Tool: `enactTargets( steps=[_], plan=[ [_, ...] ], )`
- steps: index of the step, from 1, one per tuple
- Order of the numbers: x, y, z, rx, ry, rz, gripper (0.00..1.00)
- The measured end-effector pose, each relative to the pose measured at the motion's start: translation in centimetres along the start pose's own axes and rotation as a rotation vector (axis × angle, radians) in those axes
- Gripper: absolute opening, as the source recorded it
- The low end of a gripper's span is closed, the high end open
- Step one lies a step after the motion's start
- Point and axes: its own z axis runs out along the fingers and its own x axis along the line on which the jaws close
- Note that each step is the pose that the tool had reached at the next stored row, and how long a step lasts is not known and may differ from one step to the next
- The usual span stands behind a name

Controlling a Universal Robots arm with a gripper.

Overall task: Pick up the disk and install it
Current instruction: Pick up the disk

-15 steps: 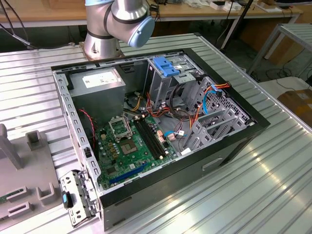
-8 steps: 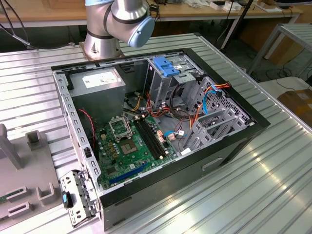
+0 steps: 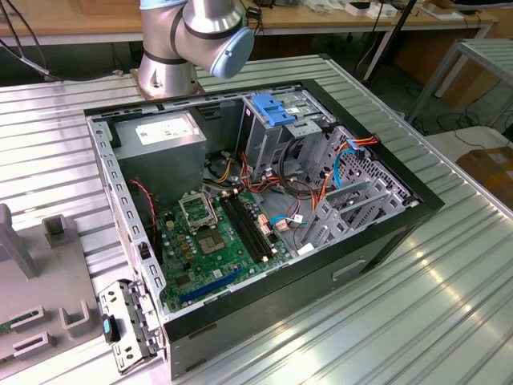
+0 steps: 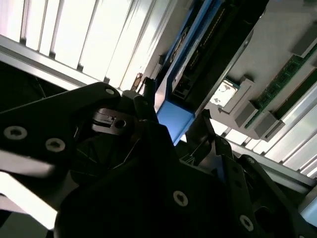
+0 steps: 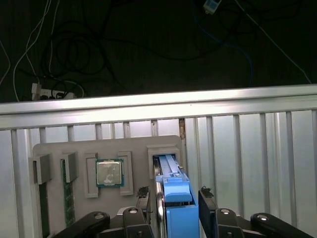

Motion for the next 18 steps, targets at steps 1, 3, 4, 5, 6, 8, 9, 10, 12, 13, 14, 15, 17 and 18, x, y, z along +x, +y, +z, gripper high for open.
enactTargets(
  steps=[1, 3, 4, 5, 6, 8, 9, 10, 12, 13, 14, 15, 17, 18],
  plan=[
    [0.00, 0.00, 0.01, 0.0000, 0.0000, 0.000, 0.51],
    [0.00, 0.00, 0.02, 0.0000, 0.0000, 0.000, 0.38],
    [0.00, 0.00, 0.02, 0.0000, 0.0000, 0.000, 0.38],
    [0.00, 0.00, 0.02, 0.0000, 0.0000, 0.000, 0.38],
    [0.00, 0.00, 0.03, 0.0001, 0.0000, 0.000, 0.38],
    [0.00, 0.00, 0.03, 0.0000, 0.0000, 0.000, 0.37],
    [0.00, 0.00, 0.03, 0.0000, 0.0000, 0.000, 0.37],
    [0.00, 0.00, 0.03, 0.0000, 0.0000, 0.000, 0.37],
    [0.00, 0.00, 0.03, 0.0000, 0.0000, 0.000, 0.37],
    [0.00, 0.00, 0.04, -0.0001, -0.0001, -0.007, 0.37],
    [0.00, 0.01, 0.05, -0.0007, -0.0003, -0.029, 0.37],
    [0.00, 0.01, 0.05, -0.0012, -0.0004, -0.044, 0.37],
    [0.01, 0.00, 0.05, -0.0018, -0.0005, -0.061, 0.37],
    [0.01, 0.00, 0.05, -0.0018, -0.0005, -0.062, 0.37]
  ],
)
